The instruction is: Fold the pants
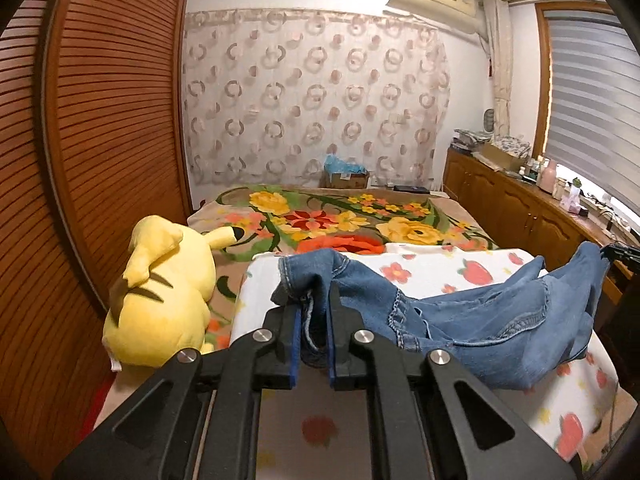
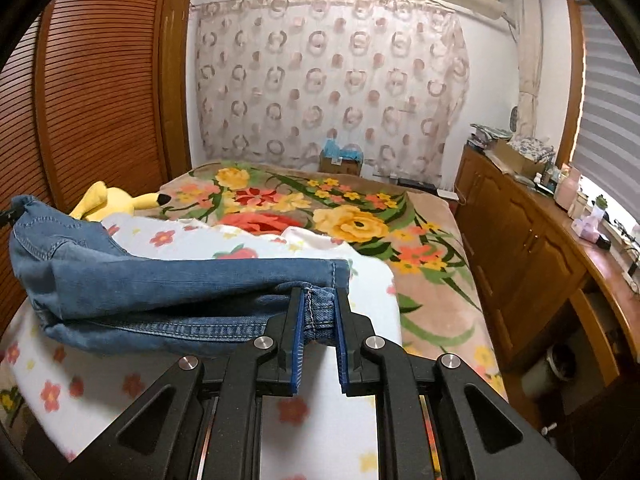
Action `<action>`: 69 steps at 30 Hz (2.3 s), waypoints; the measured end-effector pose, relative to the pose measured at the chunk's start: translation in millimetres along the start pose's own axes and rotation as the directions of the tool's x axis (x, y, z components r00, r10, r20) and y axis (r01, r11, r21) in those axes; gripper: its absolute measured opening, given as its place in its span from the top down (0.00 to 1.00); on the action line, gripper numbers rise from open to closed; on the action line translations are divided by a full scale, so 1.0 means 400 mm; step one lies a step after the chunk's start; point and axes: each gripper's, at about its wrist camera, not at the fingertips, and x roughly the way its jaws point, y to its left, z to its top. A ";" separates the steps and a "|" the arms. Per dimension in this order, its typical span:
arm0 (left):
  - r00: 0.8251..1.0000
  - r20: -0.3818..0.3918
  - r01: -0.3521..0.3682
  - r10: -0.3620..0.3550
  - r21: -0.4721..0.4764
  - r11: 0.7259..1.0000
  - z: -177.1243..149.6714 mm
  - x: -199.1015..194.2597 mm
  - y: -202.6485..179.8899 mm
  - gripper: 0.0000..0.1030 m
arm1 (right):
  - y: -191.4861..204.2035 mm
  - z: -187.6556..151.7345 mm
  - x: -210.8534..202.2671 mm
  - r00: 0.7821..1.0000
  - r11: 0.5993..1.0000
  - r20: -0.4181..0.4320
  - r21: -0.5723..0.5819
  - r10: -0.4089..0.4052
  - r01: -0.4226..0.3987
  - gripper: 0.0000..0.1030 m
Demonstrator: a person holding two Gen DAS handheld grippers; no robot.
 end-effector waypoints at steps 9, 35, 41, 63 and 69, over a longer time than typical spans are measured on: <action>0.996 -0.083 0.039 -0.041 -0.019 0.999 -0.178 -0.082 -0.007 0.90 | -0.012 -0.135 -0.114 0.998 0.999 -0.058 0.032 0.030 -0.028 0.87; 0.982 -0.189 -0.015 0.012 -0.017 1.000 -0.320 -0.104 0.005 0.27 | -0.015 -0.202 -0.070 0.981 0.987 -0.186 0.159 0.048 -0.018 0.78; 0.986 -0.162 0.031 -0.027 0.024 0.999 -0.306 -0.106 -0.061 0.20 | -0.012 -0.188 -0.088 0.989 0.984 -0.142 0.175 0.045 -0.019 0.61; 0.957 -0.223 0.208 -0.187 0.071 0.976 -0.327 0.000 -0.283 0.20 | -0.068 -0.163 0.044 0.973 0.951 -0.163 0.289 0.162 -0.110 0.93; 0.959 -0.215 0.205 -0.185 0.076 0.976 -0.322 -0.009 -0.286 0.20 | -0.056 -0.129 -0.088 0.990 0.970 -0.074 0.221 0.122 -0.103 0.94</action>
